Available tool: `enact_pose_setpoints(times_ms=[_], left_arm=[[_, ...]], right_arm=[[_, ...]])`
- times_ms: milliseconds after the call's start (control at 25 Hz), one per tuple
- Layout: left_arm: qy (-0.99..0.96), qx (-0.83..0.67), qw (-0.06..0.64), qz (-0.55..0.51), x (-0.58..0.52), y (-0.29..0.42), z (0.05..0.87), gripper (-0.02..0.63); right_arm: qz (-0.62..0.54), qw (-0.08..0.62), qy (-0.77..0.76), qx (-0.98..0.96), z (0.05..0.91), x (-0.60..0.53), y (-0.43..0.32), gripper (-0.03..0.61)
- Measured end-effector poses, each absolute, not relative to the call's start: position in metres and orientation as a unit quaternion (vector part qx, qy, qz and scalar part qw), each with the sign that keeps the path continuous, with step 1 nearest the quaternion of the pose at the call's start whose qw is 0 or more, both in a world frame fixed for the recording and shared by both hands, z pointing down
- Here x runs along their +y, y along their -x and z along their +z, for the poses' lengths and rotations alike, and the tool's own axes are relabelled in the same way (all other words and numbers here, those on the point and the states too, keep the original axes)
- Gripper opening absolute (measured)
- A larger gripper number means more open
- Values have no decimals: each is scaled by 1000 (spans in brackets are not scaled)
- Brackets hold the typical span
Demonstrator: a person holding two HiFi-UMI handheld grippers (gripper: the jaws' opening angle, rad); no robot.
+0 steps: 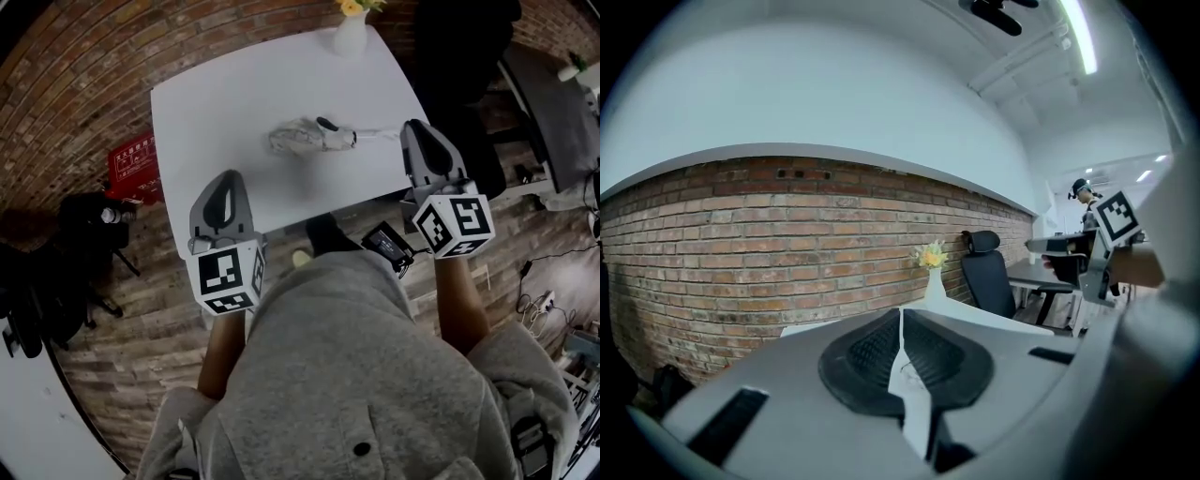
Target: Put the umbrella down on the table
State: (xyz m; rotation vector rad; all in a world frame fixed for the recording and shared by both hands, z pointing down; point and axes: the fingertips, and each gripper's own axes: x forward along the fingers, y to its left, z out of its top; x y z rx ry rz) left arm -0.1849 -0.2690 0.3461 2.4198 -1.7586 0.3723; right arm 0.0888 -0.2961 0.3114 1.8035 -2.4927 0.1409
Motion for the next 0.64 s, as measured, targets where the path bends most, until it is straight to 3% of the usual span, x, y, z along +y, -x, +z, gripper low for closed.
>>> enact_pose_setpoints(times_ms=[640], left_arm=[[-811, -569, 59, 125, -269, 162, 345, 21]], right_arm=[[26, 27, -579, -814, 312, -285, -94, 37]])
